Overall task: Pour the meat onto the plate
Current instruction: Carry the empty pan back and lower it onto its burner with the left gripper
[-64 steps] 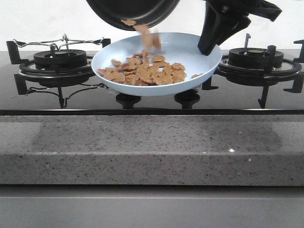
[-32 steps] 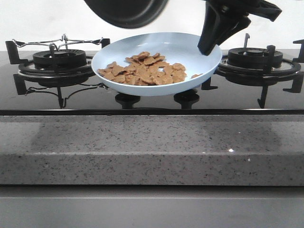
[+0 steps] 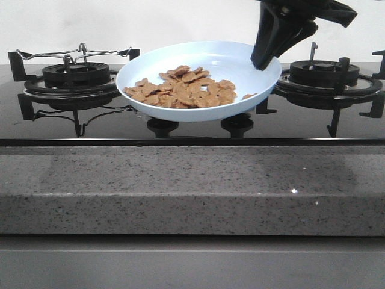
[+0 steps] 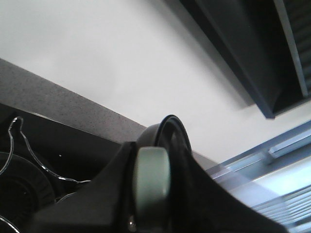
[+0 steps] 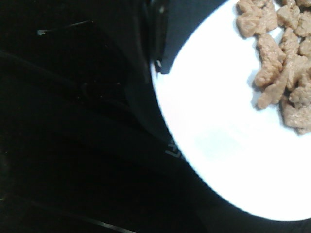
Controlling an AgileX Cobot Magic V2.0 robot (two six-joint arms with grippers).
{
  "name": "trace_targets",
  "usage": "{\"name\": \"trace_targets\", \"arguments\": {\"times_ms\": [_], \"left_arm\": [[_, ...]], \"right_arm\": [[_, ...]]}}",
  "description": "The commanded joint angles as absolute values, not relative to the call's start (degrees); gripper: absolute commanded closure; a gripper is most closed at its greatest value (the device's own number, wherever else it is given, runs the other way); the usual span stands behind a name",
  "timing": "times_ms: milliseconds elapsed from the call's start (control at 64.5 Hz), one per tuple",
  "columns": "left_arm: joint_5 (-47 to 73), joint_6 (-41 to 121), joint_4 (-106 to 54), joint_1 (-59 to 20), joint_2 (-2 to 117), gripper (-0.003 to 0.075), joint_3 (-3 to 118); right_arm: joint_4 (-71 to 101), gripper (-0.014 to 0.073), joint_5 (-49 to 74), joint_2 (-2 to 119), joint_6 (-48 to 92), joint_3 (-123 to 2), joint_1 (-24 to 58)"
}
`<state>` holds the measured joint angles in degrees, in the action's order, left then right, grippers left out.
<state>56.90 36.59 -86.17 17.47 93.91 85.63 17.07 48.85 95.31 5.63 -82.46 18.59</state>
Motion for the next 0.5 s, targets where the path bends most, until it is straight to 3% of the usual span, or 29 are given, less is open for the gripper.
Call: {"name": "trace_targets", "arguments": {"times_ms": [0,481], "left_arm": [[60.59,34.26,-96.26,19.19,95.13,0.0741,87.47],[58.04,31.23,-94.15,20.79,106.38,0.0741,87.47]], "right_arm": [[18.17,0.0664,46.29,92.76,6.20,-83.84,18.47],[18.17,0.0664,46.29,92.76,6.20,-83.84,18.47]]}}
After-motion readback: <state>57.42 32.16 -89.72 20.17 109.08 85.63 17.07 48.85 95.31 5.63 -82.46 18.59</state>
